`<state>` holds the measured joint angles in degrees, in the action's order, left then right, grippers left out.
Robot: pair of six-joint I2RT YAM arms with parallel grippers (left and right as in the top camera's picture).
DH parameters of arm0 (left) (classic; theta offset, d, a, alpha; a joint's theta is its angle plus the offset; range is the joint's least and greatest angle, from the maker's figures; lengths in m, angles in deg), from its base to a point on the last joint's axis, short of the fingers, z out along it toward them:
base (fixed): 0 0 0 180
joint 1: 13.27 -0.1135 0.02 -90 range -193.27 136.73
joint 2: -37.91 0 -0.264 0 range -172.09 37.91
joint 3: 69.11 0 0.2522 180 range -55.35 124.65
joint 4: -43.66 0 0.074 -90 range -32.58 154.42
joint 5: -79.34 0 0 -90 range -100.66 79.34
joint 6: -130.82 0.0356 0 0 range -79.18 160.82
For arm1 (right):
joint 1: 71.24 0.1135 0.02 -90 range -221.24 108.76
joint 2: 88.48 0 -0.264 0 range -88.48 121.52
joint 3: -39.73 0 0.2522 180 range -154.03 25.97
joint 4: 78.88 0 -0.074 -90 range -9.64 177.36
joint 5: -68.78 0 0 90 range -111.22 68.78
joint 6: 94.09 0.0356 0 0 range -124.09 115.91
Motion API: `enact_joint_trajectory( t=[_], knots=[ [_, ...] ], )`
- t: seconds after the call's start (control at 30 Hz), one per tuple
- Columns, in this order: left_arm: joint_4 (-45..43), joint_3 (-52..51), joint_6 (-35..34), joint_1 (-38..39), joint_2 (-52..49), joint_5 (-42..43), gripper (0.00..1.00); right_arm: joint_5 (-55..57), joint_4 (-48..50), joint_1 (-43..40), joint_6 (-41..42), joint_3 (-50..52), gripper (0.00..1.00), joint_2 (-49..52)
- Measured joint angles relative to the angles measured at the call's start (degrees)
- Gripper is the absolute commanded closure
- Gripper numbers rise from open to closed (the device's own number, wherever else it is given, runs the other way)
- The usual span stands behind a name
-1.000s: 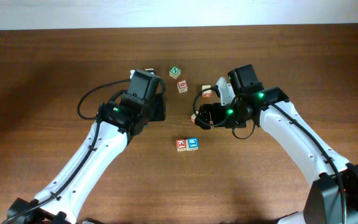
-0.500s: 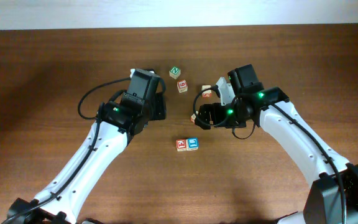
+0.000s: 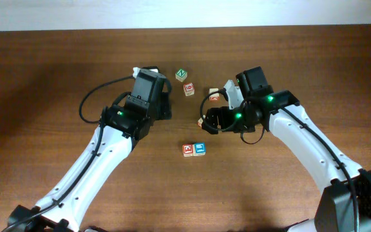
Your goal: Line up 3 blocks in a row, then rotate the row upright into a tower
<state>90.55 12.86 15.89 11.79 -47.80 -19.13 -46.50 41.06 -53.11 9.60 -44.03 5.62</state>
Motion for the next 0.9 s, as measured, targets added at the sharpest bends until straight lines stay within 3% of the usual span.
enact_joint_trajectory(
  t=[0.9],
  knots=[
    [0.02, 0.0, 0.0, 0.0, 0.0, -0.17, 1.0, 0.0, 0.0, 0.0, 0.02, 0.0, 0.02, 0.02]
  ],
)
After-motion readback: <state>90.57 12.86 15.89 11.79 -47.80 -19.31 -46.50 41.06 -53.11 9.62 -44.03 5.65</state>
